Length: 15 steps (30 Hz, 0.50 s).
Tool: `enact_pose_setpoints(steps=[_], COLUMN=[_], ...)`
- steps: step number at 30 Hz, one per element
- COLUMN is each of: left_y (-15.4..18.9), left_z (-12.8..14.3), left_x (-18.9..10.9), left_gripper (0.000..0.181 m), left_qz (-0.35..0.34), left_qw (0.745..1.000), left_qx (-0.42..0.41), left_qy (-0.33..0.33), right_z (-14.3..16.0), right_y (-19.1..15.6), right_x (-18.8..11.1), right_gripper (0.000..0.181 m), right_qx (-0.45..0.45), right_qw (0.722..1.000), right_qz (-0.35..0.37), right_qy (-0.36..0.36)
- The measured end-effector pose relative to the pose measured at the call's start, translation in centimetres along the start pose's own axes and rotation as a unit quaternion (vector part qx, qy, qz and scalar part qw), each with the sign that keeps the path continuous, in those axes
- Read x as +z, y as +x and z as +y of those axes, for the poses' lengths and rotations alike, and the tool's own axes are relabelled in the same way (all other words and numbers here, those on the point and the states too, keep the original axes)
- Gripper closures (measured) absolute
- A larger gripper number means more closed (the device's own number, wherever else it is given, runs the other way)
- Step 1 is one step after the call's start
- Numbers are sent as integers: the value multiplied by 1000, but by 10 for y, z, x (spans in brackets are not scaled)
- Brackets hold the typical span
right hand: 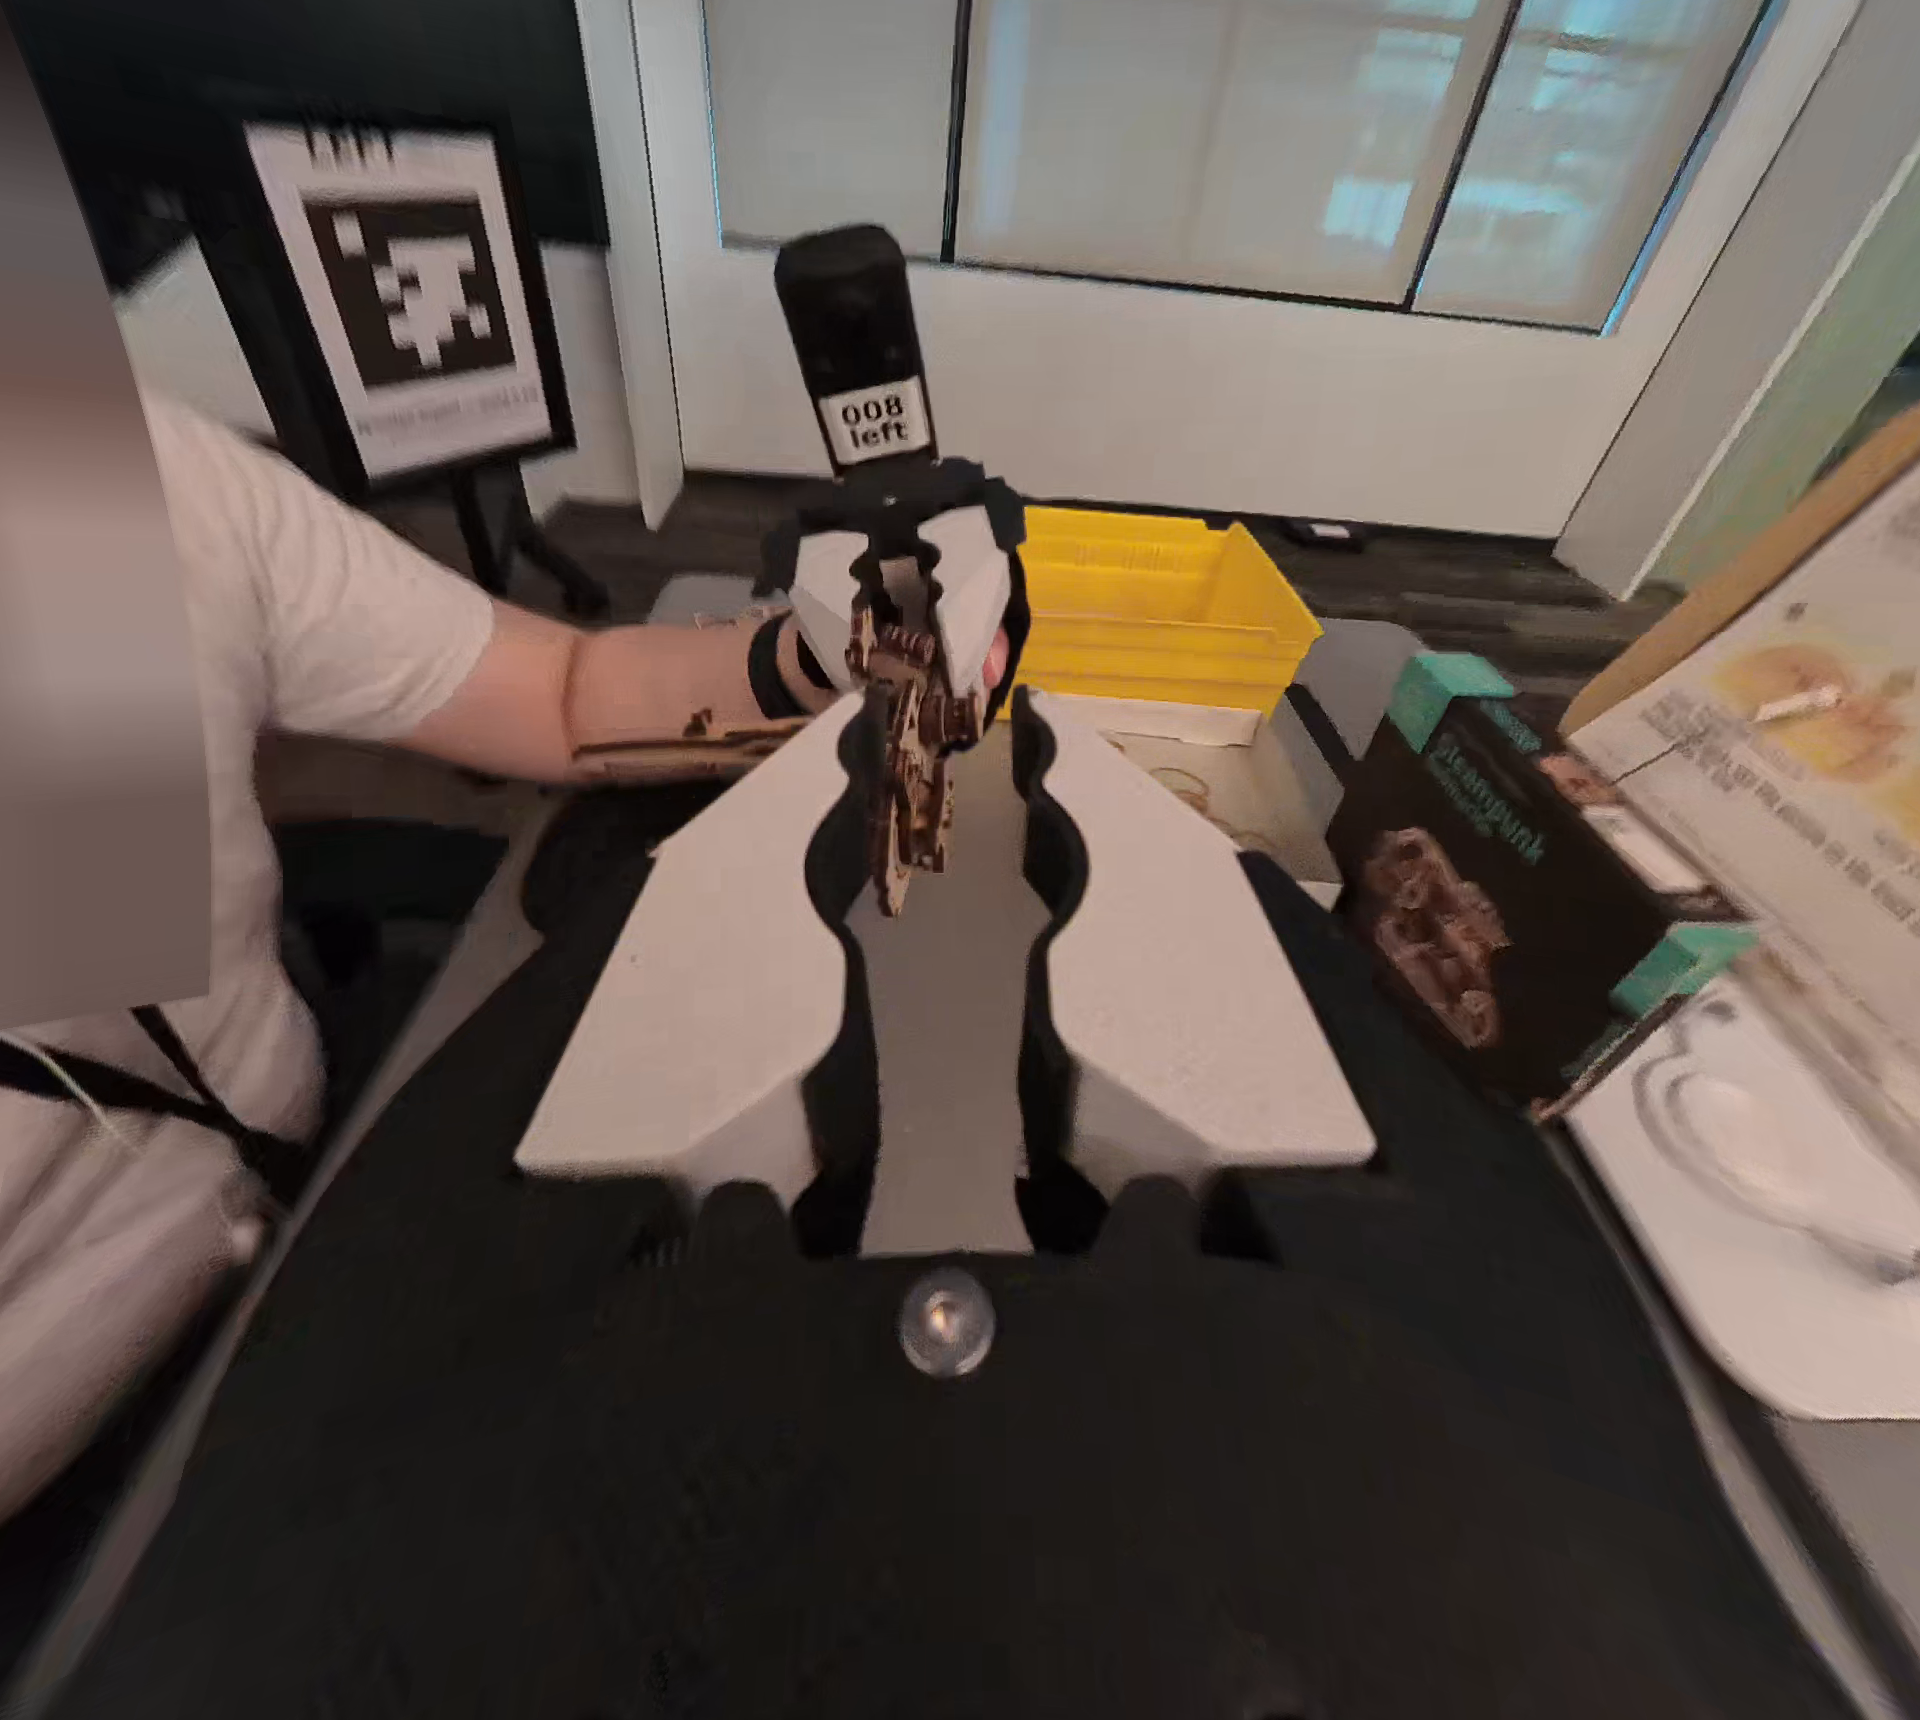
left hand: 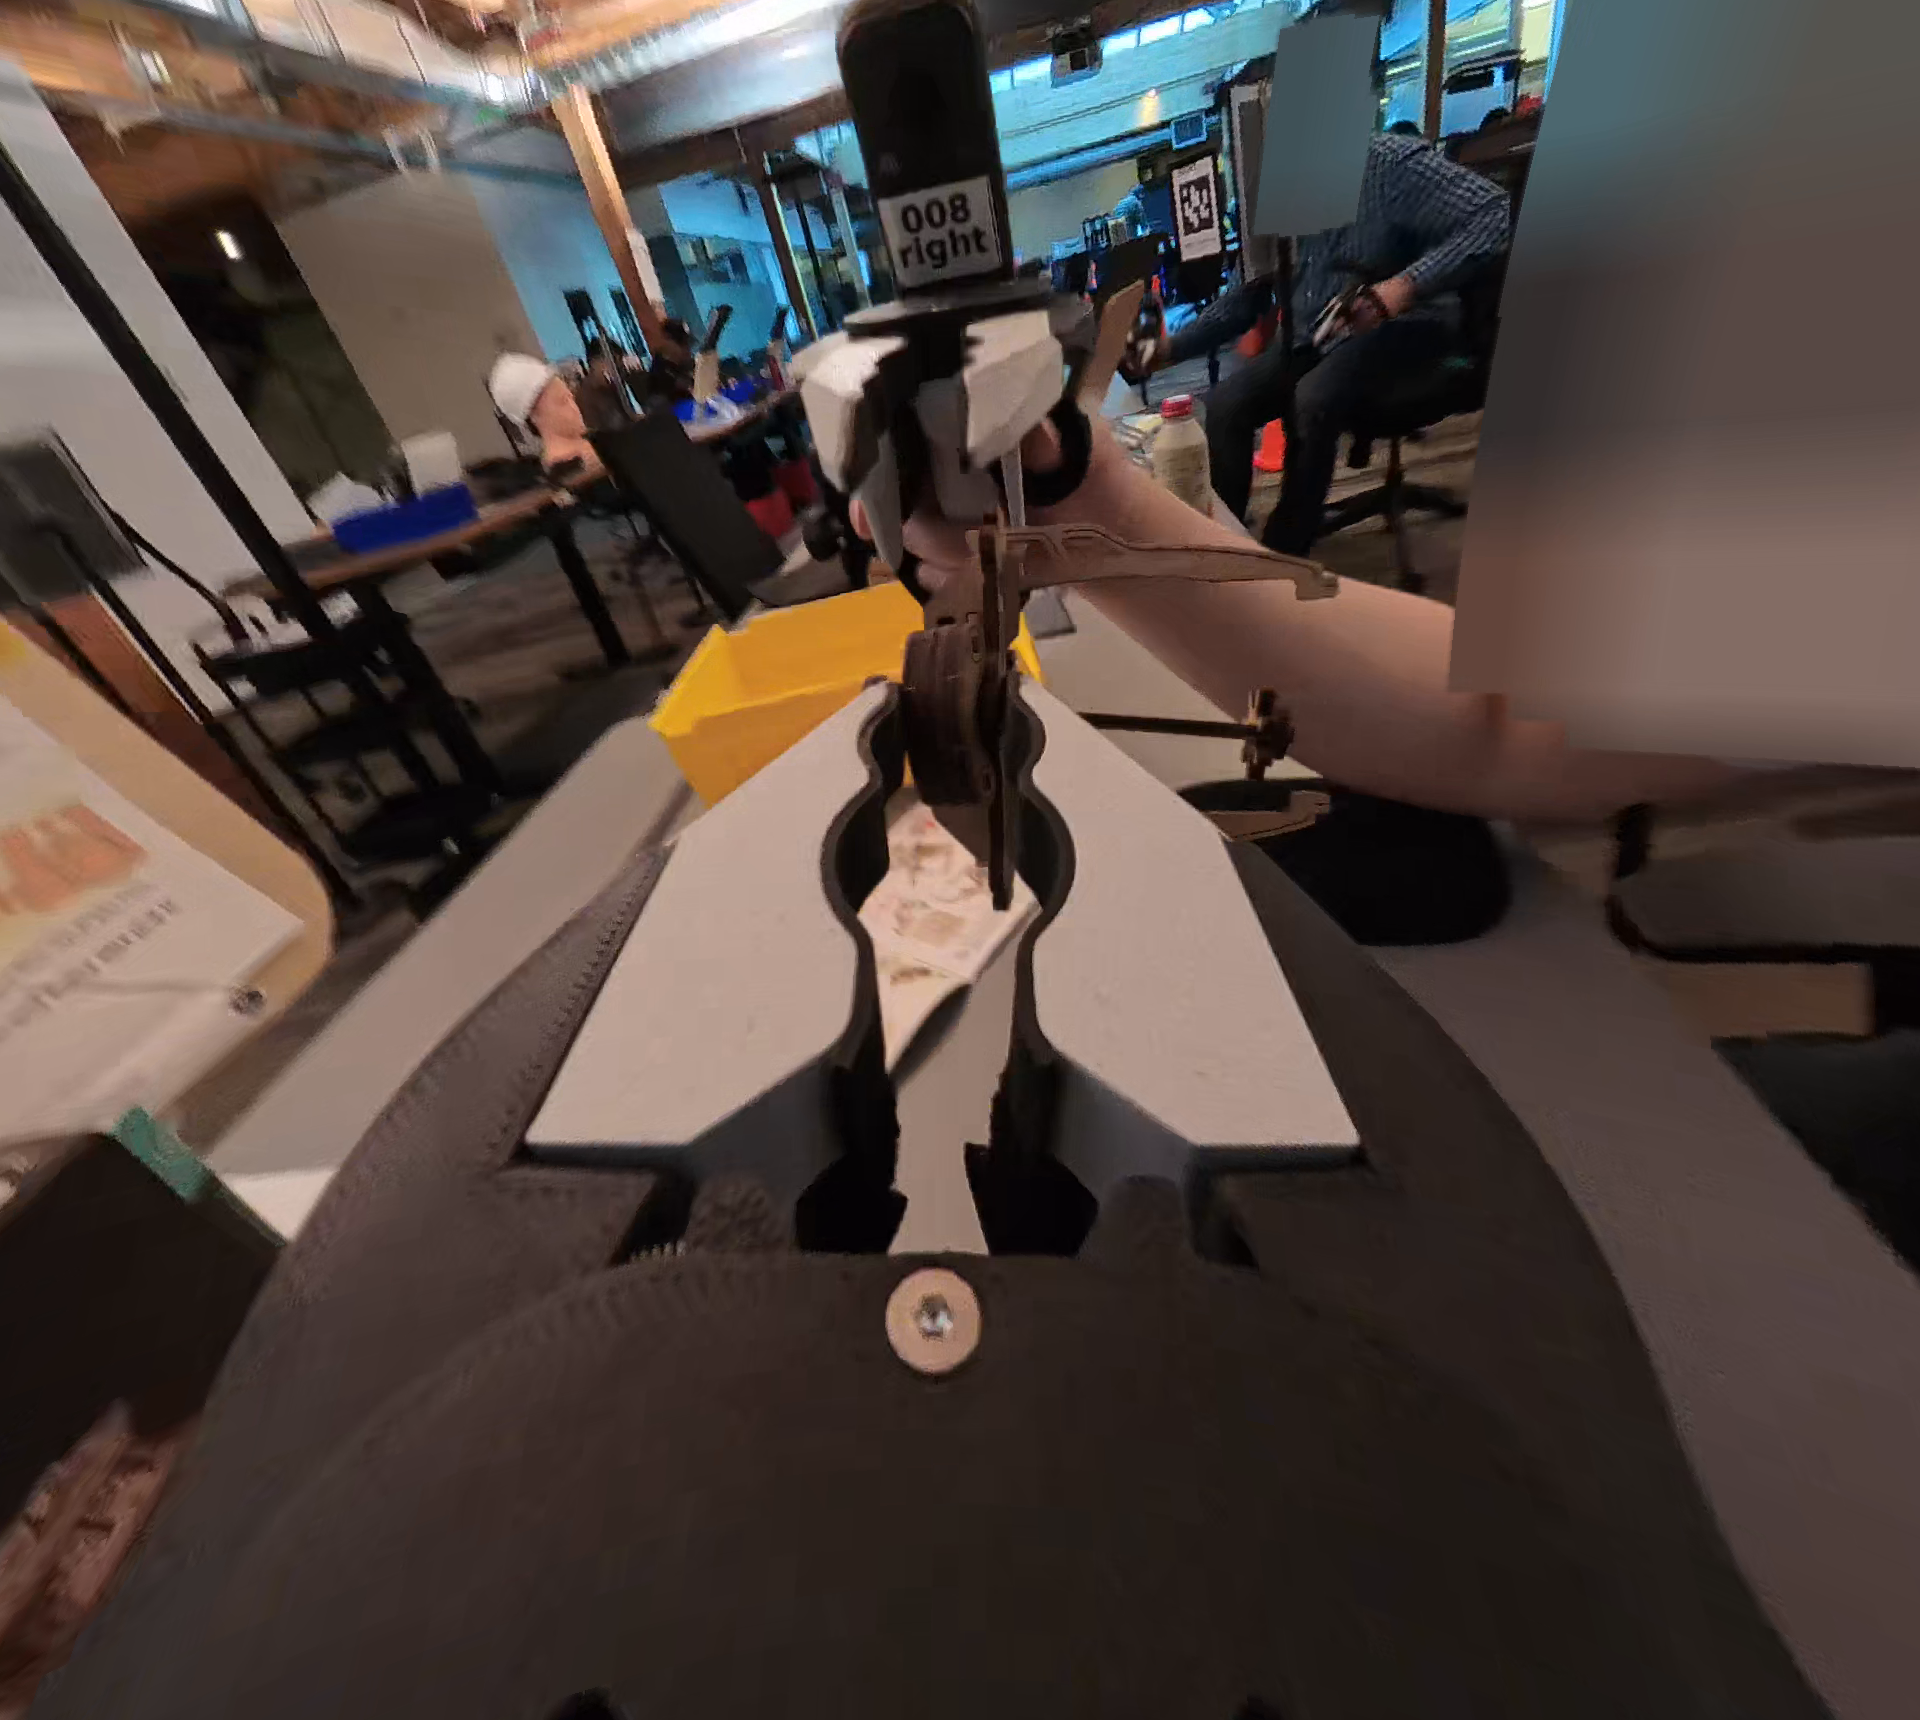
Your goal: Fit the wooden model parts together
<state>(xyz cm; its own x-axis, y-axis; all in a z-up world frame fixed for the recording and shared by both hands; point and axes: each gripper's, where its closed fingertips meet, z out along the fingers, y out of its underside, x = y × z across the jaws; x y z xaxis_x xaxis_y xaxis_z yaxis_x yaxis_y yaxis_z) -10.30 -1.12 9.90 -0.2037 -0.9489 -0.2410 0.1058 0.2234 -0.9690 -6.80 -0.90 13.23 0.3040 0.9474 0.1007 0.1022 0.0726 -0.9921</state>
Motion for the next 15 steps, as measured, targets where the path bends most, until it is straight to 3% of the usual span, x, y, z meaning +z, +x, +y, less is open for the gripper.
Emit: enact_pose_setpoints(steps=[4,8,12,15], left_y=[3,7,11,18], left_z=[-23,-22,-25,-19], left_x=[0,0,0,1], left_gripper=[165,165,165,165], left_qz=[-14,-19,-9,6], left_qw=[997,995,994,993], left_qx=[36,50,53,87], left_qy=[68,85,99,74], right_z=[-8,-8,9,9], right_y=[-5,-31,-26,-35], right_x=[-3,1,13,6], right_gripper=[158,153,149,150], right_qx=[-150,-114,-134,-124], right_qw=[988,991,991,992], right_qz=[29,-50,-13,-31], right_qy=[2,42,-5,-12])
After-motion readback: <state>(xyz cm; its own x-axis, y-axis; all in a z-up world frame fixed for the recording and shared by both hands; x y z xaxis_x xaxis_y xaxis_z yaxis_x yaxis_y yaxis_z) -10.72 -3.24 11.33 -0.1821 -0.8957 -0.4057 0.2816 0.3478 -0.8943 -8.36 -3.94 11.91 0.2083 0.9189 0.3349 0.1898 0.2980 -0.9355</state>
